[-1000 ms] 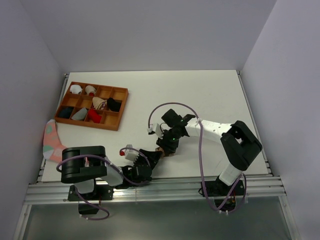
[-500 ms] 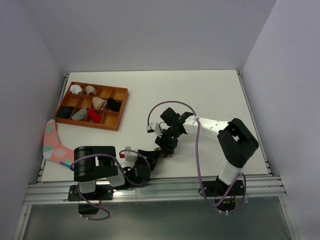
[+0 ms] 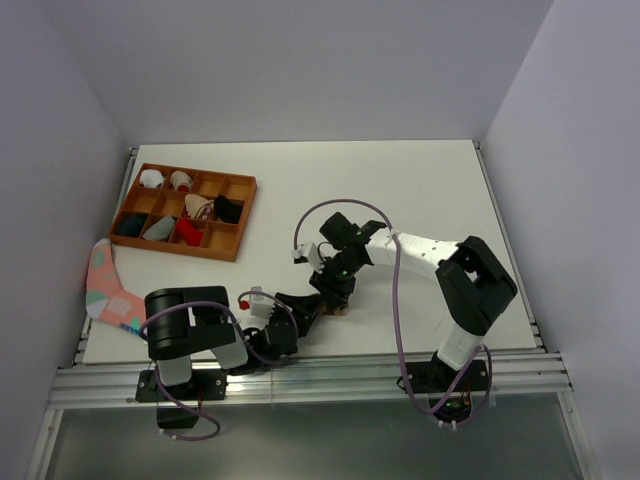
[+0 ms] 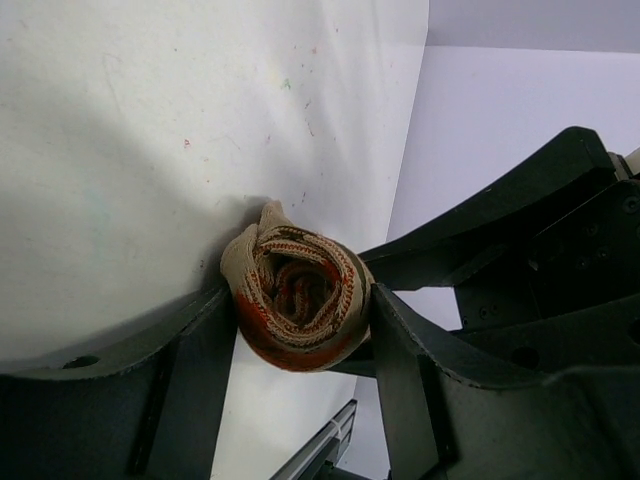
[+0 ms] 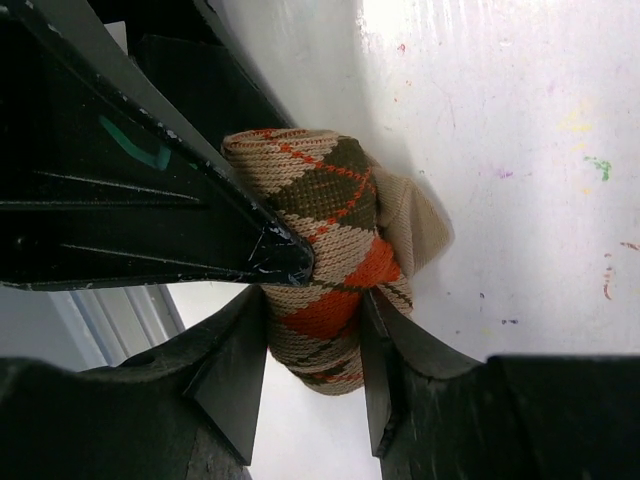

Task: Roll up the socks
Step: Roll the sock at the center of the board.

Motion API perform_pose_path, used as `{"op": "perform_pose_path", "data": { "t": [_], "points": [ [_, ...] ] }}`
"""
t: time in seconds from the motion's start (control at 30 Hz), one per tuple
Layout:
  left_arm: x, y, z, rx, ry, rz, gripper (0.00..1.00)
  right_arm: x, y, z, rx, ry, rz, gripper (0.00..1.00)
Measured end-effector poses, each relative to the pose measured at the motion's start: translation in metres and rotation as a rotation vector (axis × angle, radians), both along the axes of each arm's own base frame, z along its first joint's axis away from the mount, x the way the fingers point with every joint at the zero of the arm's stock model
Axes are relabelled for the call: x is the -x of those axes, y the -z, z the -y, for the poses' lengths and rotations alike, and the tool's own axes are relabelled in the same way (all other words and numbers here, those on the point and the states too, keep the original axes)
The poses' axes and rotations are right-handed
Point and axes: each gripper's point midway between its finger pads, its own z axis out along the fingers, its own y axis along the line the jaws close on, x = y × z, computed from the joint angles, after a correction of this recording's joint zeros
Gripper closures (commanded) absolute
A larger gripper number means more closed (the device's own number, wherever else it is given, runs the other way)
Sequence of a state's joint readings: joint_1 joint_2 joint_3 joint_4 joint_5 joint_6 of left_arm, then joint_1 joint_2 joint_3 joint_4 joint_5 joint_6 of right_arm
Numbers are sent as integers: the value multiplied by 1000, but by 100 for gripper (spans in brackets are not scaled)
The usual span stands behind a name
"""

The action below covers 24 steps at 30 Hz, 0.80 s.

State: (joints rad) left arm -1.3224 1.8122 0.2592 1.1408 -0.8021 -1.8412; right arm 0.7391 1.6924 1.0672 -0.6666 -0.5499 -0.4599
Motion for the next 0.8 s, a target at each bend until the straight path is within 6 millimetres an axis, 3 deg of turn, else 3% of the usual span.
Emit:
{"op": "perform_pose_path", "data": {
  "t": [0.8],
  "points": [
    [-1, -9, 6, -17, 20, -20, 41, 4, -13, 0, 41, -50, 79, 93]
  ]
}}
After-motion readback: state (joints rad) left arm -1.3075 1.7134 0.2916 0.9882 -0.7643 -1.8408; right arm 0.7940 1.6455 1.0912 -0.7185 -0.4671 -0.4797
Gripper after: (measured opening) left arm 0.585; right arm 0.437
